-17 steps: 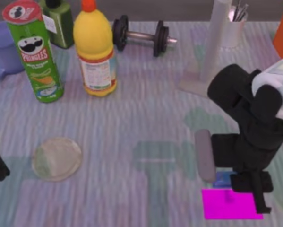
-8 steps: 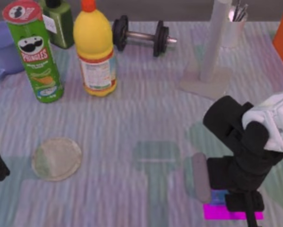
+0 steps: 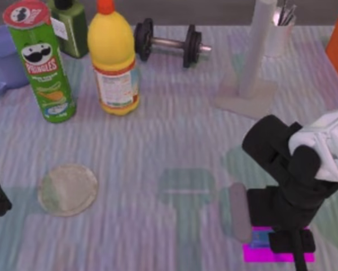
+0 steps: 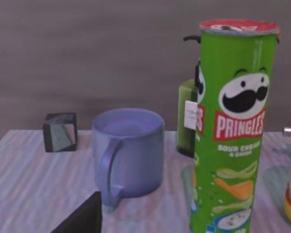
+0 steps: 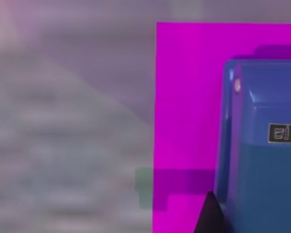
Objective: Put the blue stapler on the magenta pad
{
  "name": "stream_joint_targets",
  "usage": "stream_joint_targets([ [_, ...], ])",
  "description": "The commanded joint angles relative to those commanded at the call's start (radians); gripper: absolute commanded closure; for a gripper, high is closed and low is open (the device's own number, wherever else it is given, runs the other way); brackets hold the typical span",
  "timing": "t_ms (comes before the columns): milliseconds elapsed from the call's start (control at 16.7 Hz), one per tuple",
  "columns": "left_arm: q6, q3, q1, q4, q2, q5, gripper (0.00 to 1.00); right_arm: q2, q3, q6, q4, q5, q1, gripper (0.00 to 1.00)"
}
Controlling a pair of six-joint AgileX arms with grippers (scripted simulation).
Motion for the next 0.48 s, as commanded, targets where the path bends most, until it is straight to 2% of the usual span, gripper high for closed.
stream_joint_targets([
  [420,0.000,0.000,0.000,0.000,0.000,0.000,0.00,0.000,0.000,0.000,0.000,0.000,0.000,0.02],
  [480,0.000,0.000,0.000,0.000,0.000,0.000,0.00,0.000,0.000,0.000,0.000,0.000,0.000,0.00],
])
